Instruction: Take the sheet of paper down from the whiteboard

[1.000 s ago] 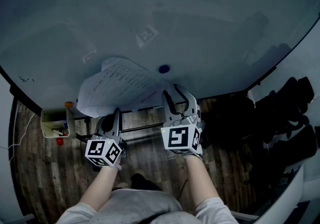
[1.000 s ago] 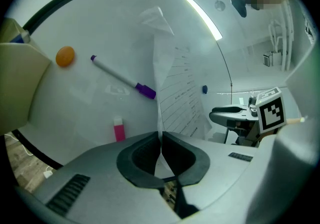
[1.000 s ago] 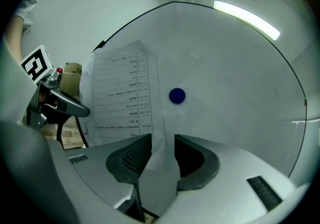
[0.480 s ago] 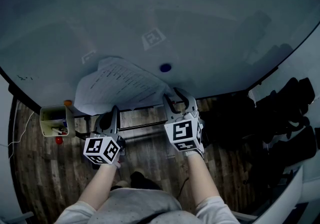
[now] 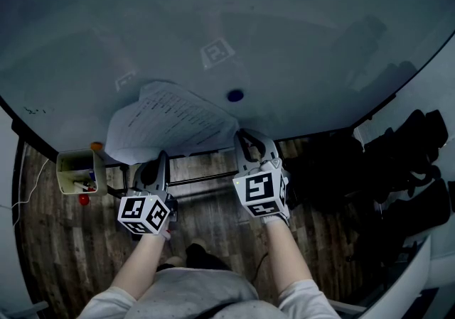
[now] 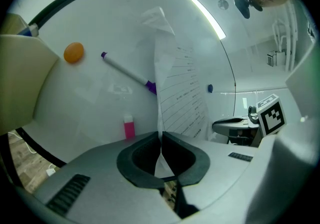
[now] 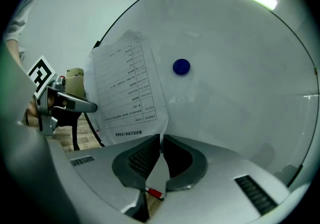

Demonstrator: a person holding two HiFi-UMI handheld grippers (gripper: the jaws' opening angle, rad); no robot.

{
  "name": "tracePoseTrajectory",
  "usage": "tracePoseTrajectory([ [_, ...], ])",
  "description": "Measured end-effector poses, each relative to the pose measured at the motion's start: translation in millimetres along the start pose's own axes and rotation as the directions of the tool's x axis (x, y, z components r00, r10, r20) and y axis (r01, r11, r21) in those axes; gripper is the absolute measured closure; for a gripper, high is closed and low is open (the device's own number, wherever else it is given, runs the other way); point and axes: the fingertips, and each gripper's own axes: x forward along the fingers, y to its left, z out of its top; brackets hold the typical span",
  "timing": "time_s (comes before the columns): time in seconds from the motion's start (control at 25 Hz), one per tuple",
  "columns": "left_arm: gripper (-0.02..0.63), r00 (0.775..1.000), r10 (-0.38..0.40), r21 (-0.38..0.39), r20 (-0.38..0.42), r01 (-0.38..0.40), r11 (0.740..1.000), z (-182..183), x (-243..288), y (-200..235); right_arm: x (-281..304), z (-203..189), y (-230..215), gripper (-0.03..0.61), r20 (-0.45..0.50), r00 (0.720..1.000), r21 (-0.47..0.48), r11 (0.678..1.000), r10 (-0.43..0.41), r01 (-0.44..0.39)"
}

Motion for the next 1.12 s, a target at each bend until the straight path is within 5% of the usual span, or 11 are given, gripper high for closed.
tracePoseTrajectory([
  [0.56,0.594,0.998,-0.051,0.051,-0.037,0.053,0.997,-4.3,-12.7,-0.9,-15.7,-1.3,16.3,0.550,-0.023,0.999,-0.026,0.999,-0.026,0.025],
  [1.12,0.595,0.978,-0.182,0.093,-0.101,0.191,0.977,-12.0,-46.8,-16.8,-65.7,-8.7,41.8,0.551,-0.066,0.993,-0.004,0.995,-0.102,0.102],
])
